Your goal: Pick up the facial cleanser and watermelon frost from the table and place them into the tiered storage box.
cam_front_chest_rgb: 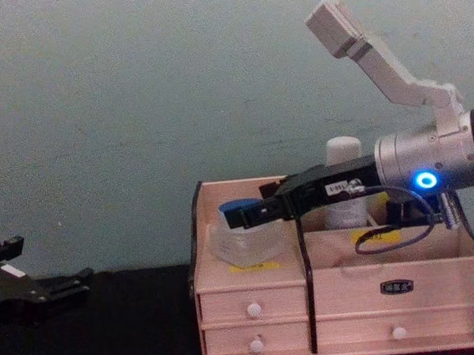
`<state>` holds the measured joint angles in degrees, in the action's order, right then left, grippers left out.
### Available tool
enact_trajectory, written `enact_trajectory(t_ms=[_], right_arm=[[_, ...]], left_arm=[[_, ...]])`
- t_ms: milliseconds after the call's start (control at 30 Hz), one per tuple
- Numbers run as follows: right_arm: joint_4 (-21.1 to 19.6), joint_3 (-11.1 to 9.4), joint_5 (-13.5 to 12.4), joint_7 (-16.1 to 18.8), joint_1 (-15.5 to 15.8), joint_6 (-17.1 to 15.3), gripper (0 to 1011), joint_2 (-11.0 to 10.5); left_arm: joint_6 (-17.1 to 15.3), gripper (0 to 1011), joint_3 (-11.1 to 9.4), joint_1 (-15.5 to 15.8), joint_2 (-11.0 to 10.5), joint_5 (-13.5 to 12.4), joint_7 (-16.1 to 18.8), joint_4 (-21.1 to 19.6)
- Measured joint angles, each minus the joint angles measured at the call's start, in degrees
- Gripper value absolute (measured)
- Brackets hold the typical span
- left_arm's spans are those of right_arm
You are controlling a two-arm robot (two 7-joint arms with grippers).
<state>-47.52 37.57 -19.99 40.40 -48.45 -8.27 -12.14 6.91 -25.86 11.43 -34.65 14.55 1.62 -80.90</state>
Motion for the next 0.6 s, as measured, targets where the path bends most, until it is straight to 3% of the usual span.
enact_trajectory(t_ms=[167, 600], right_arm=[[0.00, 0.00, 0.00, 0.00, 0.00, -0.02, 1002, 0.00], [-0.02, 0.00, 0.01, 0.00, 0.01, -0.03, 1003, -0.01]], left_arm=[[0.00, 1001, 0.00, 0.00, 0.00, 0.00, 0.00, 0.00], [0.00, 1001, 0.00, 0.00, 0.00, 0.00, 0.00, 0.00]])
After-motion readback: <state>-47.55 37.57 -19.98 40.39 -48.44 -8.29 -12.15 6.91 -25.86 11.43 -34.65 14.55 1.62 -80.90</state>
